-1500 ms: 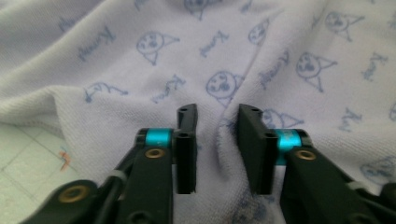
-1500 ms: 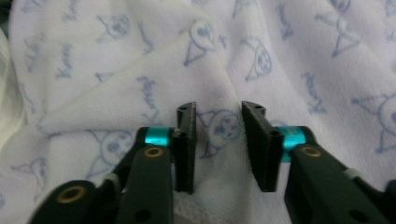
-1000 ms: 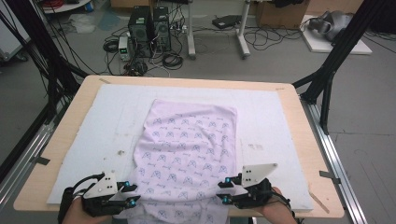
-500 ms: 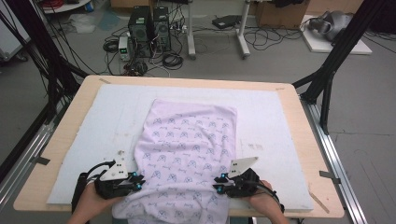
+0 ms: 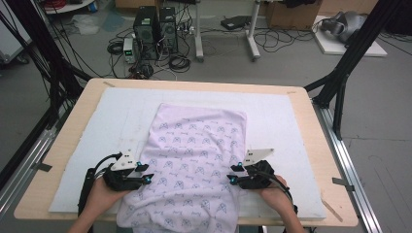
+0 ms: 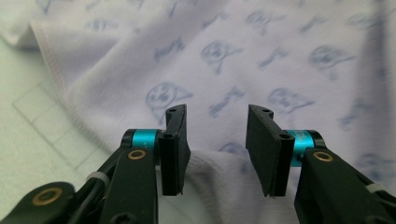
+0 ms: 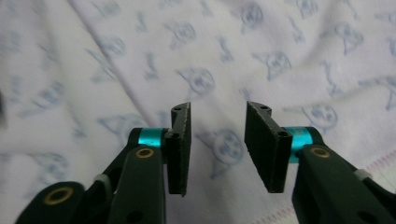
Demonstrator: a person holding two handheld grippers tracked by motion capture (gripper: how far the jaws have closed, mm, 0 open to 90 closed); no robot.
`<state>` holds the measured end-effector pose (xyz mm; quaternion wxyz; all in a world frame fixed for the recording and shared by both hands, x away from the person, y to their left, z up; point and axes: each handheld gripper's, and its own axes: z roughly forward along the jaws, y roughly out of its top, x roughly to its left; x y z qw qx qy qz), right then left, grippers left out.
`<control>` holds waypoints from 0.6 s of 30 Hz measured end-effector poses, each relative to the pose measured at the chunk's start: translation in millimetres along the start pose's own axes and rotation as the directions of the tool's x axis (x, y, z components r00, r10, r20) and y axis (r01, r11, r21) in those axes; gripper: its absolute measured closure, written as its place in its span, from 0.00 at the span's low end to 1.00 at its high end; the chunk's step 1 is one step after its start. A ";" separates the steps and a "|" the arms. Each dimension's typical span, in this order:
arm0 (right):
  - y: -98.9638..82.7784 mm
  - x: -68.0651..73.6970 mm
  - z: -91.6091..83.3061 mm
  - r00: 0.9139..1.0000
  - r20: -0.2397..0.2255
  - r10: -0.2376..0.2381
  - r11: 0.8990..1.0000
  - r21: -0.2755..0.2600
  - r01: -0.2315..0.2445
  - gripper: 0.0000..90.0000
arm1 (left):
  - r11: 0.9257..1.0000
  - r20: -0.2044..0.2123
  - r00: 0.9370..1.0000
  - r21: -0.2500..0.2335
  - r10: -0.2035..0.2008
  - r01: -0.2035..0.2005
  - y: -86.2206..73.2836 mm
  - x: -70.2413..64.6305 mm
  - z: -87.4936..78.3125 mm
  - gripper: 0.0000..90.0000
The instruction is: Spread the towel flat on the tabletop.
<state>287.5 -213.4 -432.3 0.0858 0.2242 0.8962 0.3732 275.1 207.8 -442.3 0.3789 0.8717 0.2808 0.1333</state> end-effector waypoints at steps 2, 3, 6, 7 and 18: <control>-0.6 0.2 7.8 1.000 0.013 -0.022 0.998 0.053 0.021 0.69 | 1.000 0.023 1.000 -0.019 -0.002 0.003 -0.4 1.1 0.6 0.76; -0.3 -0.9 8.6 1.000 -0.005 -0.011 0.999 0.040 0.012 0.75 | 1.000 0.046 0.999 -0.016 0.004 -0.003 0.4 1.8 0.7 0.85; 6.1 -3.4 10.4 0.999 -0.006 -0.042 0.997 0.068 0.043 0.97 | 1.000 0.043 0.999 -0.008 0.007 -0.006 3.8 2.7 2.2 0.96; 9.7 -3.9 11.7 0.998 0.019 -0.056 0.995 0.078 0.055 0.97 | 1.000 0.022 1.000 -0.013 0.006 -0.006 4.9 3.6 1.7 0.96; 36.0 -39.4 18.0 0.988 0.147 -0.045 0.998 0.058 0.036 0.97 | 0.995 -0.133 0.988 -0.068 -0.084 0.075 15.2 32.5 7.3 0.96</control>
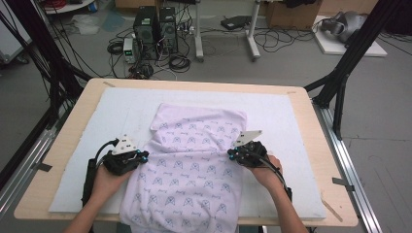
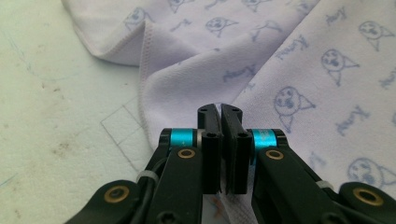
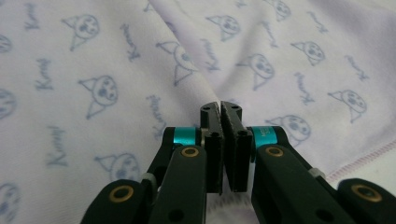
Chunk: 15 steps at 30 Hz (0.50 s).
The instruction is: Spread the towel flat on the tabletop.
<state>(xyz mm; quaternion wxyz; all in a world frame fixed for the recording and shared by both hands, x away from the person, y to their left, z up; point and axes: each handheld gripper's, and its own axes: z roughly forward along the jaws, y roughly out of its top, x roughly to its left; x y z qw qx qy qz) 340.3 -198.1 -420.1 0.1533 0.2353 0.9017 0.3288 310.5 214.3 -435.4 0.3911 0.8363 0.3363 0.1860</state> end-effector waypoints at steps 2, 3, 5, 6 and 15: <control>-2.9 -3.8 8.3 1.000 -0.011 0.013 1.000 0.022 -0.013 0.93 | 1.000 -0.003 1.000 0.016 -0.005 0.005 -0.4 0.6 2.8 0.93; -3.7 -4.6 10.3 1.000 -0.012 0.014 1.000 0.028 -0.013 0.90 | 1.000 -0.010 1.000 0.012 -0.008 0.008 -0.2 0.4 1.0 0.89; -3.0 -5.2 5.6 1.000 -0.007 0.030 1.000 -0.001 -0.030 0.84 | 1.000 -0.024 1.000 -0.015 -0.006 0.006 0.7 0.2 -7.5 0.82; -2.2 -4.5 0.8 0.999 -0.013 0.034 0.999 -0.027 -0.035 0.82 | 0.999 -0.023 1.000 -0.032 -0.003 0.003 1.3 -0.2 -12.8 0.80; -4.2 45.0 -36.7 0.987 -0.154 -0.050 0.985 -0.170 0.024 0.66 | 0.993 0.104 0.992 -0.100 0.076 -0.065 -7.9 -24.9 -45.7 0.64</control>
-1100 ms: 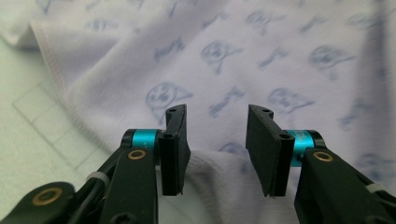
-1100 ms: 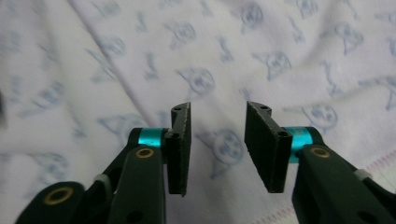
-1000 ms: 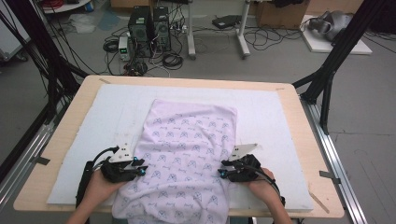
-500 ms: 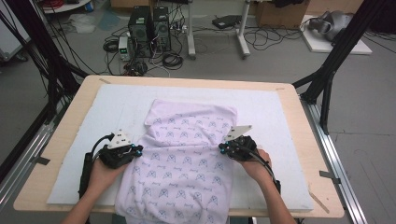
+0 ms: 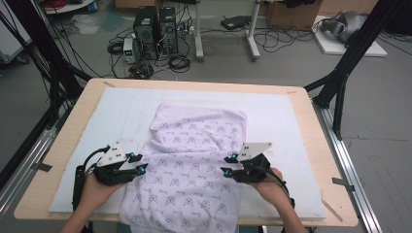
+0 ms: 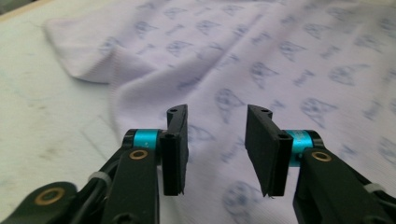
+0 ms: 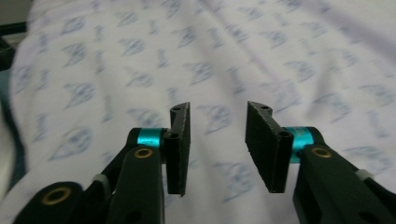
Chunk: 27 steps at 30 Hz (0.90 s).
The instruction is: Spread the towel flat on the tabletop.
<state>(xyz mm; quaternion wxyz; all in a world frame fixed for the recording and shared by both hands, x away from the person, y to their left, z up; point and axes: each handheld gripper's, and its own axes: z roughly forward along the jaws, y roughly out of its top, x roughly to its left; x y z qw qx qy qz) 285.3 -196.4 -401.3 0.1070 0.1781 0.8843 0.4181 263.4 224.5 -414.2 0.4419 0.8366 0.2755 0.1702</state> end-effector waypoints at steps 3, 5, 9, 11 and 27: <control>-13.1 14.9 2.6 0.999 -0.053 -0.001 1.000 0.008 0.001 0.62 | 1.000 0.055 0.998 0.022 0.005 -0.007 -10.5 -5.5 -1.4 0.58; -21.5 21.9 5.8 0.997 -0.082 -0.002 1.000 0.030 0.004 0.60 | 0.998 0.095 0.995 0.054 0.015 -0.020 -18.3 -7.5 0.7 0.55; -34.5 28.4 13.6 0.993 -0.114 0.009 0.997 0.076 0.000 0.62 | 0.991 0.140 0.989 0.111 0.052 -0.068 -31.1 -13.0 8.3 0.57; -40.1 31.1 18.7 0.993 -0.121 0.002 0.997 0.076 0.008 0.70 | 0.993 0.157 0.985 0.079 0.072 -0.085 -34.7 -17.1 7.2 0.71; -47.9 70.9 -27.1 0.962 -0.275 -0.008 1.000 -0.005 0.007 0.93 | 0.995 0.200 0.976 0.033 0.084 -0.093 -45.4 -74.6 -44.7 0.96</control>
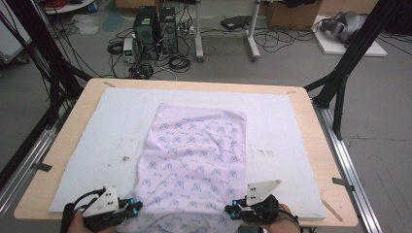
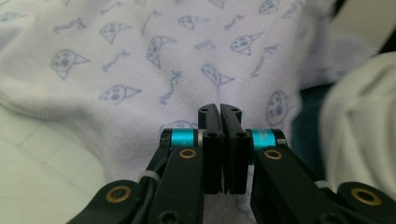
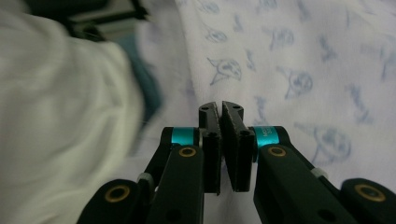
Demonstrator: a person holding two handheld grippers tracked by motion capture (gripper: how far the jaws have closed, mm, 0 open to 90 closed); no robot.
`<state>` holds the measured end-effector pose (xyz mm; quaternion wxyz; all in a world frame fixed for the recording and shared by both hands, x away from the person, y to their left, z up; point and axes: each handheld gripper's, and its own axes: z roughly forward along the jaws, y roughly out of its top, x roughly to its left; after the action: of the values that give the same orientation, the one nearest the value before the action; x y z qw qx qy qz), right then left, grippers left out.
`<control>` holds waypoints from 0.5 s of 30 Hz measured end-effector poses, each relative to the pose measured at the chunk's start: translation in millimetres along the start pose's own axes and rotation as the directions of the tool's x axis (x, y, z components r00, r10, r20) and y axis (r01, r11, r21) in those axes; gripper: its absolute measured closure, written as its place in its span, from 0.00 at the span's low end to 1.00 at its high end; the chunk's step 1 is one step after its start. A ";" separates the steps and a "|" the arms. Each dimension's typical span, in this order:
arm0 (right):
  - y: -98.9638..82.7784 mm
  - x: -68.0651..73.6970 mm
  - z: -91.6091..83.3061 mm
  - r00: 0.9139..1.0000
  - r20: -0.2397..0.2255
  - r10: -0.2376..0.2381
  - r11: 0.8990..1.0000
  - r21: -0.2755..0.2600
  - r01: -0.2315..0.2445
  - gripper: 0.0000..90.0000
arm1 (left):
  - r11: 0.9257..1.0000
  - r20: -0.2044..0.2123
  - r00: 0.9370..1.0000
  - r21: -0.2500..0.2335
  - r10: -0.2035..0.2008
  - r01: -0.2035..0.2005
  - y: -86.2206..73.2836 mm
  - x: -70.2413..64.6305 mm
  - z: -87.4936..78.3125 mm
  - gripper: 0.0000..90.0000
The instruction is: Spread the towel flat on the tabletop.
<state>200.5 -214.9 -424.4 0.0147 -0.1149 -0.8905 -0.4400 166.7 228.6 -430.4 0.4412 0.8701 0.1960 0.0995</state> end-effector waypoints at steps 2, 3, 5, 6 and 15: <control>4.9 3.4 -8.5 1.000 0.000 -0.008 1.000 -0.013 0.008 0.84 | 1.000 0.000 1.000 -0.025 0.013 -0.013 3.8 -4.4 -3.5 0.87; 7.5 1.5 -10.8 1.000 0.020 -0.006 1.000 -0.022 0.006 0.81 | 0.999 -0.016 1.000 -0.024 0.023 -0.023 6.8 -2.1 -3.4 0.81; 12.3 -8.1 -7.8 0.996 0.086 0.000 1.000 0.000 0.000 0.71 | 1.000 -0.045 0.999 -0.018 0.022 -0.023 11.6 8.0 2.5 0.71; 13.9 -13.5 -3.2 0.995 0.101 0.012 1.000 0.008 -0.013 0.69 | 1.000 -0.056 0.998 -0.011 0.023 -0.023 13.1 14.8 6.9 0.70; 2.2 -33.3 29.8 0.991 0.131 -0.001 0.997 0.081 -0.010 0.71 | 0.998 -0.071 0.997 0.055 -0.003 0.006 6.4 41.0 36.3 0.93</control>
<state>235.6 -196.5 -445.2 -0.0382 -0.1448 -0.9065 -0.3947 217.9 216.4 -446.7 0.4102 0.8773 0.2161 0.1238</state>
